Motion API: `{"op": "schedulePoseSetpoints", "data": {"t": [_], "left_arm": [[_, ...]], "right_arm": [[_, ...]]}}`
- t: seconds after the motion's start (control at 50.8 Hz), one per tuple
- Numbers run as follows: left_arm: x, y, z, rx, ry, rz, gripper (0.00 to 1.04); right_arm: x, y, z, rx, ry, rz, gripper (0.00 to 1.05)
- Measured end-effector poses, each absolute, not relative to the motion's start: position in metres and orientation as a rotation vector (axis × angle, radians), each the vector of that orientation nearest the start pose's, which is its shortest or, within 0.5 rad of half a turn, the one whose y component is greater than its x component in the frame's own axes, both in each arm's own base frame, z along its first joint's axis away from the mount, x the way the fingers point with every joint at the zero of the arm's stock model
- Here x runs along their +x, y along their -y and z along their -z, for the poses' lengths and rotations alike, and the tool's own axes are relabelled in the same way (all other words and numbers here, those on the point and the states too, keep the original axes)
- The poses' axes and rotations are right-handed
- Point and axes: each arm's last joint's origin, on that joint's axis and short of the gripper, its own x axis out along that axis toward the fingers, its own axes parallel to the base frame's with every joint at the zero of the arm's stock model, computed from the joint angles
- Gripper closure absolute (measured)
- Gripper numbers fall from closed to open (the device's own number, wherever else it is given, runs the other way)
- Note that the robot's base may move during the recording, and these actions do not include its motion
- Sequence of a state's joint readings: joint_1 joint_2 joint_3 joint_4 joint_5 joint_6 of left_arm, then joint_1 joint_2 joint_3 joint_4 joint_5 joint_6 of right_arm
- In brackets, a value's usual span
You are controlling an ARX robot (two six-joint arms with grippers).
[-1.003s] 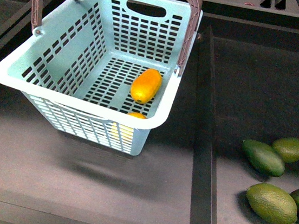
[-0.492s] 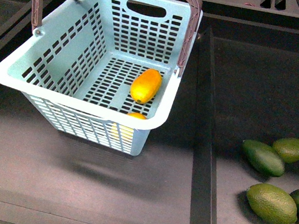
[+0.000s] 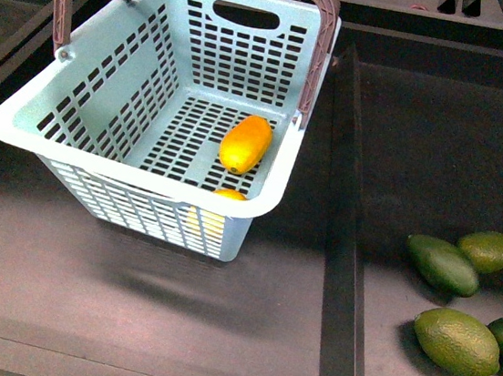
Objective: Pick lemon and mango into basket
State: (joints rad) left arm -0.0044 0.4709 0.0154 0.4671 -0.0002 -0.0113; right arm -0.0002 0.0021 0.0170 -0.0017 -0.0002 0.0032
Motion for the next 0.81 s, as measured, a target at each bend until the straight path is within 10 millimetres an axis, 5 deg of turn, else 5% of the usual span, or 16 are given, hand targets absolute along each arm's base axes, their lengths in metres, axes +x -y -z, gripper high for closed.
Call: {"op": "schedulePoseSetpoints", "data": {"t": [0.806], "left_arm": [[0.097,0.000,-0.168,-0.011,0.010,0.004,1.01]], "right_arm": [[0.097,0.000,-0.169,0.003,0.013,0.000,0.09]]}}
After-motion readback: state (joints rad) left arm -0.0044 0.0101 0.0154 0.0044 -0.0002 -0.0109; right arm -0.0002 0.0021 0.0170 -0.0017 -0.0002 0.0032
